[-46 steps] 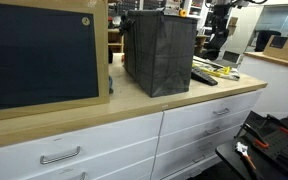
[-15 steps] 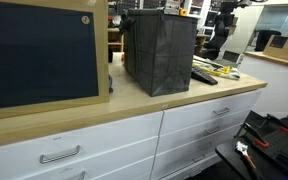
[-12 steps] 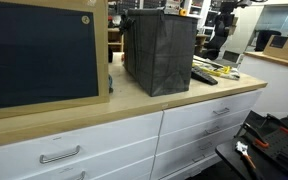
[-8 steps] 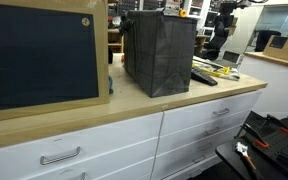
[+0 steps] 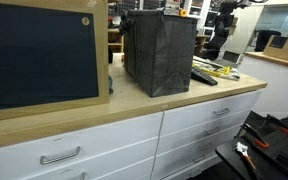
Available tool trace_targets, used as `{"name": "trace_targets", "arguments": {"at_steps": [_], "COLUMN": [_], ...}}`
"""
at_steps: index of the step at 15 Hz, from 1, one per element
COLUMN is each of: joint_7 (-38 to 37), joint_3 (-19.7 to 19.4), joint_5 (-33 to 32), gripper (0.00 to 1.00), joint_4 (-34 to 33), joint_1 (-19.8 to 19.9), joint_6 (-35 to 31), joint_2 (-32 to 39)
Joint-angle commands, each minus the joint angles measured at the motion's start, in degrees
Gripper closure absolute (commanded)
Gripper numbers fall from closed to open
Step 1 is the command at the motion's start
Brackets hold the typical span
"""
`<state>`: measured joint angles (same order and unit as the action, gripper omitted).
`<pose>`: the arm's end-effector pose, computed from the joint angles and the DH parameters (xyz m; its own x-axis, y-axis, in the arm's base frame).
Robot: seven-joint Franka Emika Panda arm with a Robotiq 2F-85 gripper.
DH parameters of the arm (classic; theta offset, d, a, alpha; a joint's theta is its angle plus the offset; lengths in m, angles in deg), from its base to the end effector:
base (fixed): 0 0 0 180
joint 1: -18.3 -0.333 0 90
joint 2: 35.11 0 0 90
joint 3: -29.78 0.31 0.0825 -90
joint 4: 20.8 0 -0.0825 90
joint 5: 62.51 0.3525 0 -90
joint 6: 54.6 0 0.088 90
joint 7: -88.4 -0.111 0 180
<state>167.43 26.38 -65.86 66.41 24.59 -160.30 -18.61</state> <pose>0.6120 -0.1051 0.4960 0.3371 0.9392 -0.0657 0.9412 -0.3345 0.0479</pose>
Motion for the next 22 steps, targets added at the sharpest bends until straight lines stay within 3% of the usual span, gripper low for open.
{"name": "trace_targets", "arguments": {"at_steps": [1, 4, 5, 7, 9, 12, 14, 18, 22], "joint_7": [-0.09, 0.14, 0.68, 1.02, 1.36, 1.63, 1.66, 1.85, 3.29], "joint_3": [0.65, 0.67, 1.55, 2.1, 3.2, 4.07, 4.13, 3.42, 4.79], "joint_5": [-0.18, -0.22, 0.87, -0.09, -1.52, -4.82, -6.3, -9.22, -8.22], "gripper": [0.0, 0.0, 0.0, 0.0, 0.0, 0.0, 0.0, 0.0, 0.0], "joint_4": [-0.24, -0.16, -5.77, -7.47, -13.26, -22.2, -28.13, -34.1, -41.32], "joint_1": [0.57, 0.6, 0.26, 0.17, -0.36, -1.73, -2.55, -3.58, -4.02], "joint_6": [0.25, 0.09, -4.79, -8.48, -9.88, -7.31, -1.89, 4.58, 5.86], "joint_2": [0.05, 0.04, 9.1, 12.23, 19.2, 27.62, 30.19, 29.9, 32.96]}}
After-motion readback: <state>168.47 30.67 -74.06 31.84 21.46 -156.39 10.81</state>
